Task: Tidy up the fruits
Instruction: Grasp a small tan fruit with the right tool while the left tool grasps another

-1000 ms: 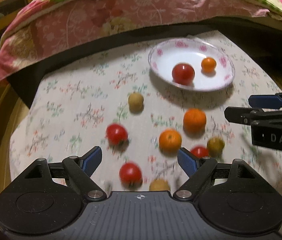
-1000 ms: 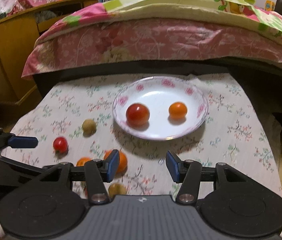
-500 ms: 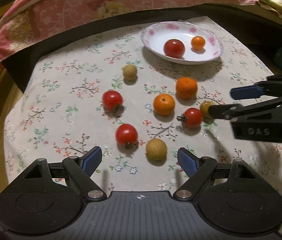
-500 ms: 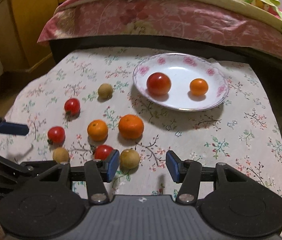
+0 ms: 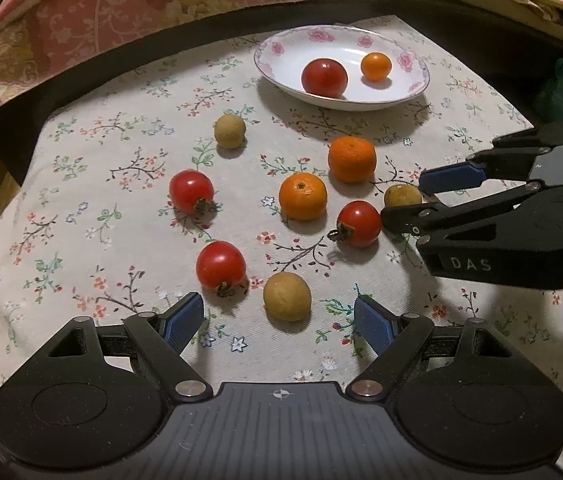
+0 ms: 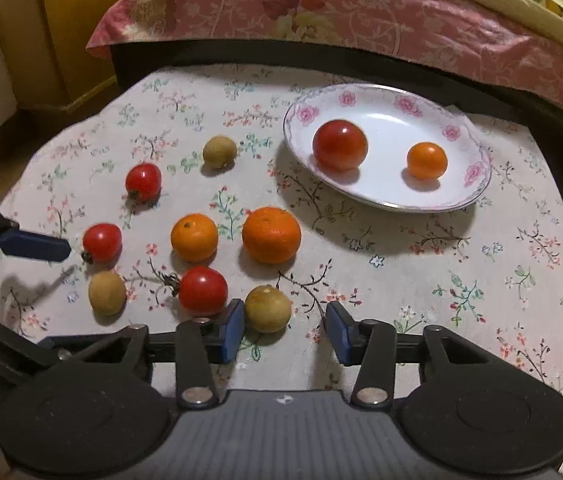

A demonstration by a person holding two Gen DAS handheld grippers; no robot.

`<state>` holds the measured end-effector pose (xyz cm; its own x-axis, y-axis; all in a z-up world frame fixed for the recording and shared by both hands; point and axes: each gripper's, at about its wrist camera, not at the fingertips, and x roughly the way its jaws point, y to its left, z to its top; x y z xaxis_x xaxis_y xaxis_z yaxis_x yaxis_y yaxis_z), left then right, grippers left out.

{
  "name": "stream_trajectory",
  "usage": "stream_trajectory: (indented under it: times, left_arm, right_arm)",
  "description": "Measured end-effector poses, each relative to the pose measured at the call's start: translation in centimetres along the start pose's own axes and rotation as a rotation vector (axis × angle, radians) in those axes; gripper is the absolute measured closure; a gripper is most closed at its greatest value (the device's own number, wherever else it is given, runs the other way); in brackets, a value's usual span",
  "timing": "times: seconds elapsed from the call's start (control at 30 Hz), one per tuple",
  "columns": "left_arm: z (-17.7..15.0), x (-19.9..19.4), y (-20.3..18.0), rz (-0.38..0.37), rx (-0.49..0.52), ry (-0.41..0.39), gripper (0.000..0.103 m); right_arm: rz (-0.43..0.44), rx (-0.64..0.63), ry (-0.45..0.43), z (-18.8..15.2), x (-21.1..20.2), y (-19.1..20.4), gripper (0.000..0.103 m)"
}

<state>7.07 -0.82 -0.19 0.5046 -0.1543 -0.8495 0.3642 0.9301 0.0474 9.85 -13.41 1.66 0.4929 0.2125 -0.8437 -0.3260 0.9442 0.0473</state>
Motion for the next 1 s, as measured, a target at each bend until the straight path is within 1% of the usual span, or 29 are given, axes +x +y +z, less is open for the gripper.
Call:
stream_trajectory:
  times: [0.07, 0.13, 0.2, 0.27, 0.3, 0.33, 0.37, 0.53, 0.63, 0.7, 0.83, 1.0]
  left_arm:
    - [0.0, 0.2, -0.2, 0.002, 0.006, 0.001, 0.019]
    - [0.1, 0.2, -0.4, 0.006, 0.019, -0.005, 0.025]
    - [0.1, 0.2, -0.5, 0.008, 0.032, -0.010, 0.033]
    - [0.1, 0.2, -0.4, -0.002, 0.028, -0.013, 0.036]
    - [0.0, 0.2, -0.4, -0.011, 0.025, -0.014, 0.040]
    - [0.0, 0.1, -0.3, -0.017, 0.022, -0.018, 0.042]
    - [0.0, 0.0, -0.3, -0.019, 0.022, -0.021, 0.045]
    - [0.0, 0.1, -0.4, -0.023, 0.024, -0.028, 0.049]
    - [0.0, 0.2, -0.7, -0.025, 0.034, -0.033, 0.049]
    - [0.0, 0.2, -0.9, -0.037, 0.042, -0.034, 0.051]
    - [-0.4, 0.2, -1.4, -0.018, 0.077, -0.046, 0.050]
    - [-0.3, 0.3, -1.2, -0.021, 0.059, -0.044, 0.052]
  right_arm:
    - [-0.008, -0.026, -0.007, 0.0, 0.0, 0.4, 0.062]
    - [-0.005, -0.028, -0.008, 0.1, 0.0, 0.5, 0.066]
    - [-0.001, -0.029, -0.008, 0.2, 0.1, 0.5, 0.069]
    - [0.002, -0.028, -0.005, 0.2, 0.1, 0.6, 0.071]
    - [0.003, -0.029, -0.004, 0.2, 0.1, 0.6, 0.072]
    - [0.007, -0.028, -0.001, 0.2, 0.0, 0.6, 0.076]
    - [0.010, -0.025, 0.001, 0.2, 0.0, 0.6, 0.077]
    - [0.015, -0.021, 0.004, 0.1, -0.1, 0.5, 0.077]
    - [0.017, -0.014, 0.002, 0.0, -0.2, 0.3, 0.078]
    - [0.017, -0.006, 0.001, 0.0, -0.2, 0.1, 0.078]
    - [0.018, 0.009, -0.002, 0.0, -0.1, -0.1, 0.078]
    - [0.010, 0.003, -0.002, 0.1, 0.0, 0.1, 0.077]
